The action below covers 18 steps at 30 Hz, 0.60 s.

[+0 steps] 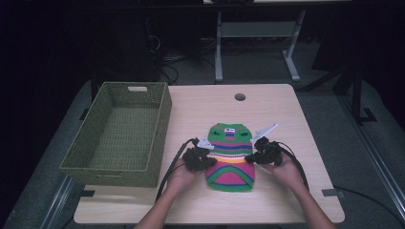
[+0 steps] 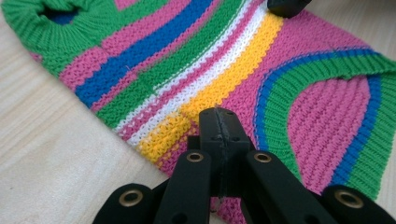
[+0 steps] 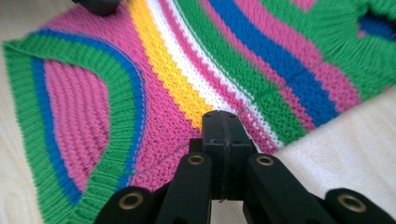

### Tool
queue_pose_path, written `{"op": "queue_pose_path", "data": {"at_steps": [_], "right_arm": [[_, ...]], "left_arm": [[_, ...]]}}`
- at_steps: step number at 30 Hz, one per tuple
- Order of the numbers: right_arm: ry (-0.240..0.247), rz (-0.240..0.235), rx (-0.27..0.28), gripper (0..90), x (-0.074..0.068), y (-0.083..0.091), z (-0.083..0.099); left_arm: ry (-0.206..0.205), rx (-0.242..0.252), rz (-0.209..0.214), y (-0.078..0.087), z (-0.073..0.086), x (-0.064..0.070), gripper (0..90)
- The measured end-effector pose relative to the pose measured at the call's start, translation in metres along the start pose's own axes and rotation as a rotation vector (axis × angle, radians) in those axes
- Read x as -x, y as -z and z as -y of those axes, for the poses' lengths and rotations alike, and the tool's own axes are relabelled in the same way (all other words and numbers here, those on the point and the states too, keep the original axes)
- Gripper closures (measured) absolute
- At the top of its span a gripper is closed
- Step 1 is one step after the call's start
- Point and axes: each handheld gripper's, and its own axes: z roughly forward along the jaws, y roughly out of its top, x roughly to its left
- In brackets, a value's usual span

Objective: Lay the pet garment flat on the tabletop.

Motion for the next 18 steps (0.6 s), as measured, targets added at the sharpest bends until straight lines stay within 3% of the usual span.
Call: {"op": "queue_pose_path", "data": {"at_steps": [1,2,3,7,11,14,18], "right_arm": [[-0.02,-0.024,0.046,82.9,-0.001,0.007,0.002],[-0.02,-0.024,0.046,82.9,-0.001,0.007,0.002],[-0.024,-0.026,0.071,70.6,-0.001,0.014,0.004],[-0.036,-0.03,0.111,57.0,0.0,0.025,0.007],[-0.053,-0.041,0.139,51.4,0.002,0.035,0.013],[-0.056,-0.04,0.136,48.0,0.005,0.041,0.018],[-0.074,-0.046,0.164,44.5,0.009,0.047,0.027]], "left_arm": [[0.003,0.033,0.01,0.006,0.0,0.002,89.9],[0.003,0.033,0.01,0.006,0.0,0.002,87.4],[0.017,0.06,0.009,0.01,0.0,0.003,82.5],[0.043,0.096,0.009,0.017,0.003,0.004,69.2],[0.047,0.123,0.009,0.023,0.008,0.007,62.9],[0.035,0.106,0.0,0.025,0.009,0.008,59.4],[0.049,0.111,0.002,0.029,0.011,0.008,54.2]]}}
